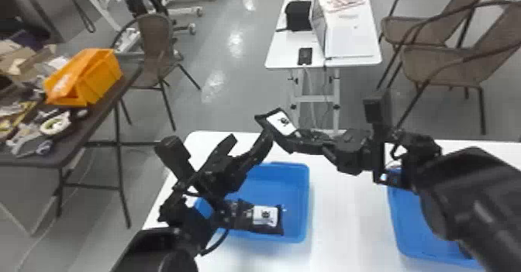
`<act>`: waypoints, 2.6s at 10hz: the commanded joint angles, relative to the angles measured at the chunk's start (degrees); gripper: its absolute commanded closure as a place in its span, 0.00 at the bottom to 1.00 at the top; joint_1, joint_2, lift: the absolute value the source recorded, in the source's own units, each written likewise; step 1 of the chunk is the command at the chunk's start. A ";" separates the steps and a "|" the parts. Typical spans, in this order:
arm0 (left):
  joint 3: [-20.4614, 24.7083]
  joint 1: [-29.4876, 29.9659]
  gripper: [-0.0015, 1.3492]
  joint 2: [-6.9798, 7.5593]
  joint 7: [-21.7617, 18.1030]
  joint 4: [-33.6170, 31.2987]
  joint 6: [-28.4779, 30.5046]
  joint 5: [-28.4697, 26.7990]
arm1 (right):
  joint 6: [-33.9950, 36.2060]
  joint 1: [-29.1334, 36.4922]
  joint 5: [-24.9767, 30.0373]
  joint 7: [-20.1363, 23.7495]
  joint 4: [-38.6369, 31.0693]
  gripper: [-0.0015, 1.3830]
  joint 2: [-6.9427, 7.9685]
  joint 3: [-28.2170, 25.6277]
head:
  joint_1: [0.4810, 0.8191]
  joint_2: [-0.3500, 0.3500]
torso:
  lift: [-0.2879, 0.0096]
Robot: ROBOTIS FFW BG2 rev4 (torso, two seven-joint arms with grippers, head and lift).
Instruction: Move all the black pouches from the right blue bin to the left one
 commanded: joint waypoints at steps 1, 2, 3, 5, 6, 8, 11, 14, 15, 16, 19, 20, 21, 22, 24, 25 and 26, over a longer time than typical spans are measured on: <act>0.19 -0.71 0.04 -0.41 -0.17 0.00 2.90 3.28 | -0.74 -1.83 -2.57 -0.01 2.05 0.81 0.07 4.27 | 0.63 0.87 | 0.97; 0.19 -1.07 0.04 -0.50 -0.43 0.00 4.31 4.95 | -0.83 -2.27 -3.80 -0.01 2.57 0.81 0.07 5.85 | 0.63 0.89 | 0.97; 0.19 -1.59 0.05 -0.59 -0.43 0.00 6.94 4.77 | -0.83 -2.27 -4.68 -0.18 3.01 0.81 0.07 6.73 | 0.63 0.91 | 0.97; -0.34 -3.18 0.18 -0.15 -1.22 0.00 14.50 6.09 | -0.83 -2.80 -5.29 -0.45 4.16 0.81 0.33 6.73 | 0.63 0.91 | 0.97; -0.42 -3.79 0.68 -0.15 -1.31 0.00 16.52 6.18 | -0.92 -2.89 -5.38 -0.45 4.16 0.81 0.50 6.73 | 0.63 0.89 | 0.97; 0.46 -2.91 0.91 -1.03 -1.57 0.00 13.89 6.36 | -0.83 -2.80 -5.47 -0.45 4.51 0.81 0.59 6.73 | 0.63 0.87 | 0.97; 0.98 -1.68 0.91 -2.44 -1.22 0.00 9.14 5.48 | -0.83 -2.80 -5.56 -0.45 4.95 0.81 0.68 6.73 | 0.63 0.89 | 0.97; 0.81 -0.45 0.91 -2.87 -0.43 0.00 4.04 4.51 | -1.71 -2.54 -6.70 -0.36 5.91 0.54 0.77 6.56 | 0.63 0.91 | 0.97; 1.07 -0.10 0.91 -2.87 -0.34 0.00 2.29 3.54 | -3.20 -1.48 -6.52 -0.27 6.35 0.20 0.94 4.71 | 0.63 0.91 | 0.97; 1.69 0.25 0.91 -2.87 -0.26 0.00 0.18 0.91 | -3.20 1.33 -4.42 0.17 4.16 0.02 1.30 -0.39 | 0.63 0.91 | 0.97; 3.00 3.07 0.91 -3.58 1.85 0.43 -7.73 -12.89 | -2.94 15.39 4.46 -5.90 -11.49 0.16 4.55 -19.37 | 0.63 0.87 | 0.97; 2.83 3.42 0.91 -4.02 1.85 1.58 -10.28 -18.96 | -2.85 17.94 4.73 -5.98 -13.07 0.17 5.25 -23.24 | 0.63 0.82 | 0.97; 2.13 3.42 0.91 -4.19 1.85 3.42 -12.39 -23.53 | -2.76 19.70 4.73 -6.16 -13.69 0.17 5.34 -25.17 | 0.63 0.78 | 0.97; 1.60 3.42 0.91 -3.93 1.68 5.00 -12.92 -26.25 | -3.29 21.11 4.73 -7.13 -13.95 0.17 5.34 -26.14 | 0.63 0.75 | 0.97; 0.37 2.98 0.91 -2.79 1.59 9.66 -16.96 -30.38 | -5.40 23.48 4.20 -10.29 -14.04 0.17 5.51 -27.11 | 0.63 0.69 | 0.97; 0.37 2.54 0.88 -2.61 0.89 13.09 -20.21 -31.17 | -5.40 23.48 3.85 -10.29 -13.69 0.17 5.34 -27.46 | 0.63 0.68 | 0.97; 0.54 2.63 0.47 -2.70 0.80 16.25 -25.75 -29.86 | -5.40 23.30 3.67 -10.29 -13.69 0.17 5.16 -27.46 | 0.63 0.66 | 0.97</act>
